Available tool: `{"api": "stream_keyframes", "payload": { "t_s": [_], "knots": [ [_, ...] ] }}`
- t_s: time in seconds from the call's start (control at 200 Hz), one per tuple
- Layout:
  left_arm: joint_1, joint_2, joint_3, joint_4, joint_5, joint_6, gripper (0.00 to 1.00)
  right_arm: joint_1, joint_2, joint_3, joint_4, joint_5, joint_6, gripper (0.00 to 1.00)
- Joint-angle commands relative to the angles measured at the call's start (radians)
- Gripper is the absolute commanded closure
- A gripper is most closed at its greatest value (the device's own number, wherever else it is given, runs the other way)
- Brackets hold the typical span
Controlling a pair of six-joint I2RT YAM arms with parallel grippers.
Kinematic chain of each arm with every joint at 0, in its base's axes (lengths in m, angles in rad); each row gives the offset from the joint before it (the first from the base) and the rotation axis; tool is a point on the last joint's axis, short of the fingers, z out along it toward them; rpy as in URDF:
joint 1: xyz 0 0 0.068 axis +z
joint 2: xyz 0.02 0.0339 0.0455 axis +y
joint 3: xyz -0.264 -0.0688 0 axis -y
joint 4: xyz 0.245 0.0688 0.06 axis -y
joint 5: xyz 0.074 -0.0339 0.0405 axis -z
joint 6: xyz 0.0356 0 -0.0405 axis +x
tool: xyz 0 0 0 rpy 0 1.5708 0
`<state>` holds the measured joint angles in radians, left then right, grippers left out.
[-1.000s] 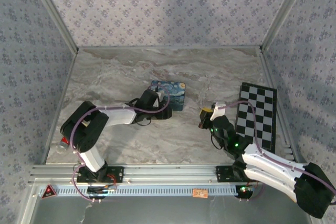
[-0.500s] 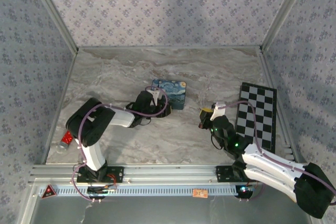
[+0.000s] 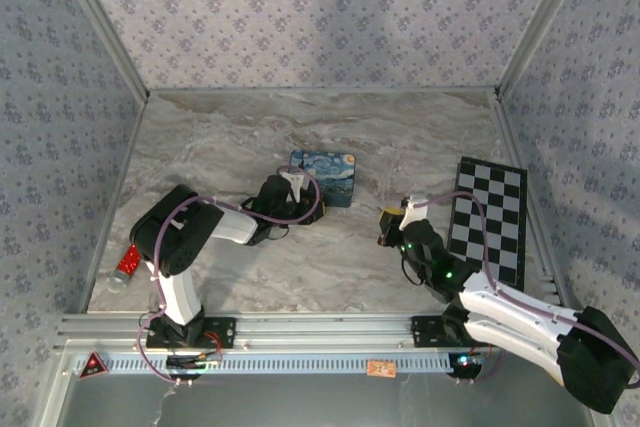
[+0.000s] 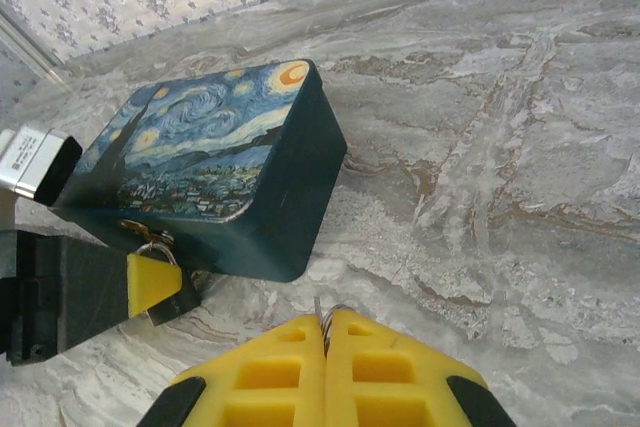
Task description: Unlock a padlock with a key
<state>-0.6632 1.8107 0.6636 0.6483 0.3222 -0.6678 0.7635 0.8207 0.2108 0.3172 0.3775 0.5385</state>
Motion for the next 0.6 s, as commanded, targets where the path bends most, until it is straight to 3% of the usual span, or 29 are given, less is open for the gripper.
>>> {"api": "stream_keyframes", "payload": {
  "t_s": [0.0, 0.22, 0.445, 0.595],
  "knots": [
    [-0.009, -0.027, -0.001, 0.019, 0.014, -0.04, 0.8, -0.007, 0.02, 0.042, 0.007, -0.015, 0.027, 1.0],
    [-0.01, -0.113, 0.019, -0.05, 0.022, -0.166, 0.89, 0.012, 0.088, 0.047, 0.068, -0.047, 0.082, 1.0],
    [-0.007, -0.173, 0.029, -0.055, 0.067, -0.288, 0.96, 0.029, 0.184, 0.083, 0.106, -0.075, 0.283, 1.0],
    [-0.006, -0.145, 0.033, 0.036, 0.121, -0.407, 0.97, 0.028, 0.262, 0.074, 0.21, -0.139, 0.435, 1.0]
  ]
}}
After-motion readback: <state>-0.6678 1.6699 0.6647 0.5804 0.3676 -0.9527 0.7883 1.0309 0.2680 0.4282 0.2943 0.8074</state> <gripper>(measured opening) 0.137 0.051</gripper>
